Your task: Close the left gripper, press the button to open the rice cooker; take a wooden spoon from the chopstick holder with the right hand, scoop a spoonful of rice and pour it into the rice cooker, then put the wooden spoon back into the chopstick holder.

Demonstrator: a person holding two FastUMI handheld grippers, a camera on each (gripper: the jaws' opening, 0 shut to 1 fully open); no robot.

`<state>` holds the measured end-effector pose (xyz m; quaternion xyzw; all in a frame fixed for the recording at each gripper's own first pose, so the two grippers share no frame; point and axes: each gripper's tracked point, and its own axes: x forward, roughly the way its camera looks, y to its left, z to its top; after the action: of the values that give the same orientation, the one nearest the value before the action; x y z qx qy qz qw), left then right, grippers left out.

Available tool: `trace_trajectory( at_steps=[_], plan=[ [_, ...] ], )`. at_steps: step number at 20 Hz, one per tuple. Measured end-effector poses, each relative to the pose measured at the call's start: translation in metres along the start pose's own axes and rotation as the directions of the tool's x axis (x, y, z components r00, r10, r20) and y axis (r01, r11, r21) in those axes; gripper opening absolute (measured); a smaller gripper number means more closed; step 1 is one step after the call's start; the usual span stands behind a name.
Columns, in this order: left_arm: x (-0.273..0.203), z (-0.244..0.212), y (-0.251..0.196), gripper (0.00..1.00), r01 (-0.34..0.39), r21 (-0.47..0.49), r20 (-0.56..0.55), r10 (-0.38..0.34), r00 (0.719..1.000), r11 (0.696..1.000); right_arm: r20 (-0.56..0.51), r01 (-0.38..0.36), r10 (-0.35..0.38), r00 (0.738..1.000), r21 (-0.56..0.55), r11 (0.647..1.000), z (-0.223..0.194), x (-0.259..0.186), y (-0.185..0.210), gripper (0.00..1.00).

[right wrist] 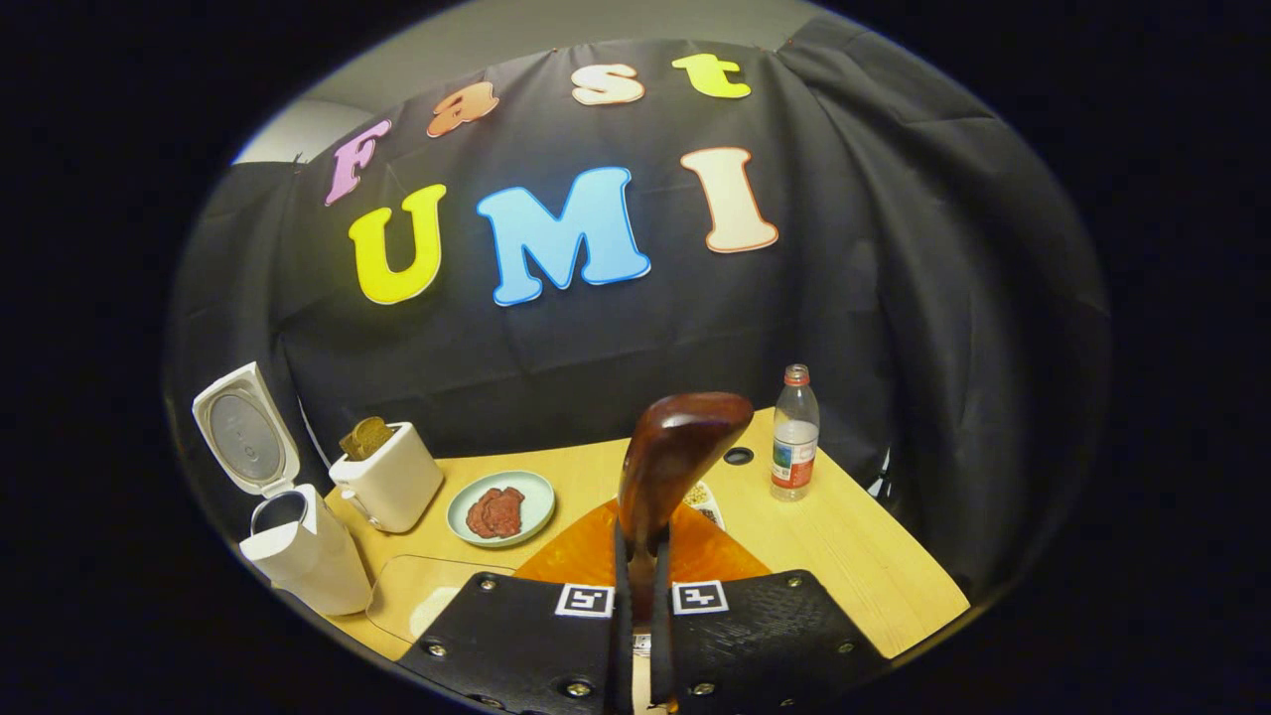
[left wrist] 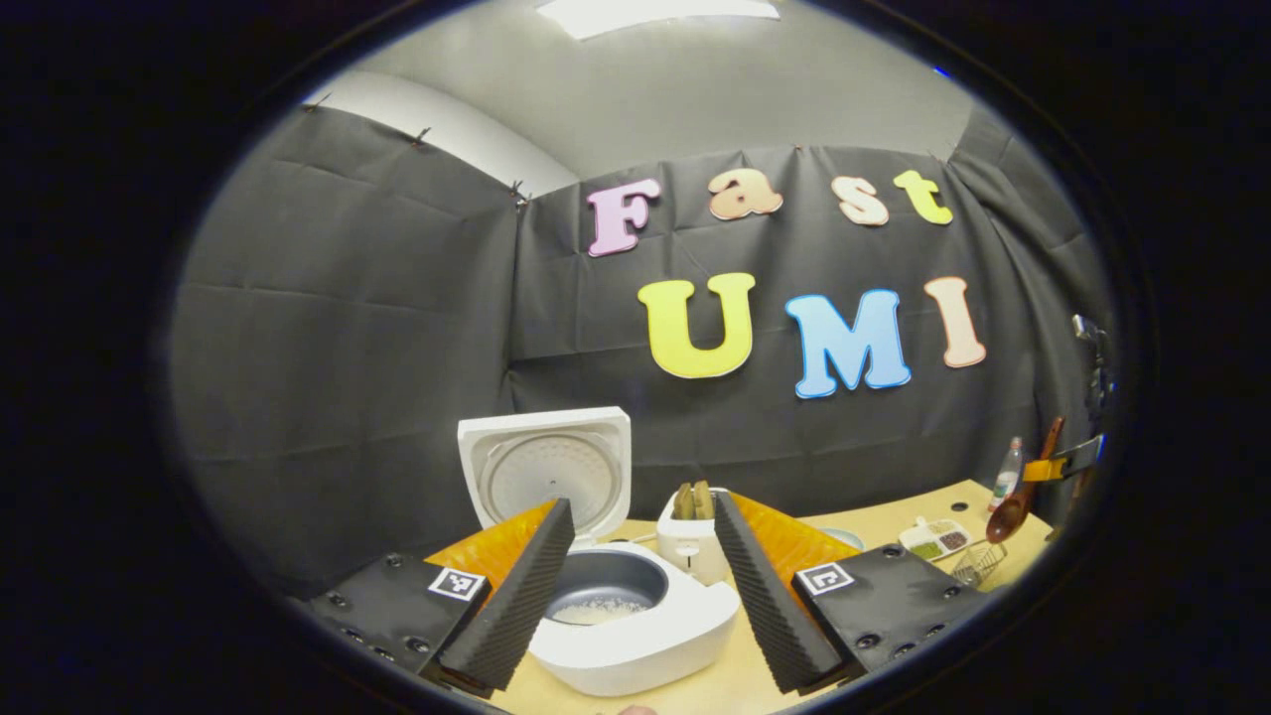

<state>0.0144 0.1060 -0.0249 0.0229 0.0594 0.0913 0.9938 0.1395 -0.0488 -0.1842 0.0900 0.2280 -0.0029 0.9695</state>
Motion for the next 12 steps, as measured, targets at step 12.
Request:
trace_trajectory(
  at_steps=[12],
  plan=[
    [-0.021,0.002,0.015,1.00,-0.082,0.042,-0.005,0.082,0.997,0.996,-0.190,-0.008,0.015,0.982,0.038,0.999,-0.072,0.034,-0.007,0.07]
  ],
)
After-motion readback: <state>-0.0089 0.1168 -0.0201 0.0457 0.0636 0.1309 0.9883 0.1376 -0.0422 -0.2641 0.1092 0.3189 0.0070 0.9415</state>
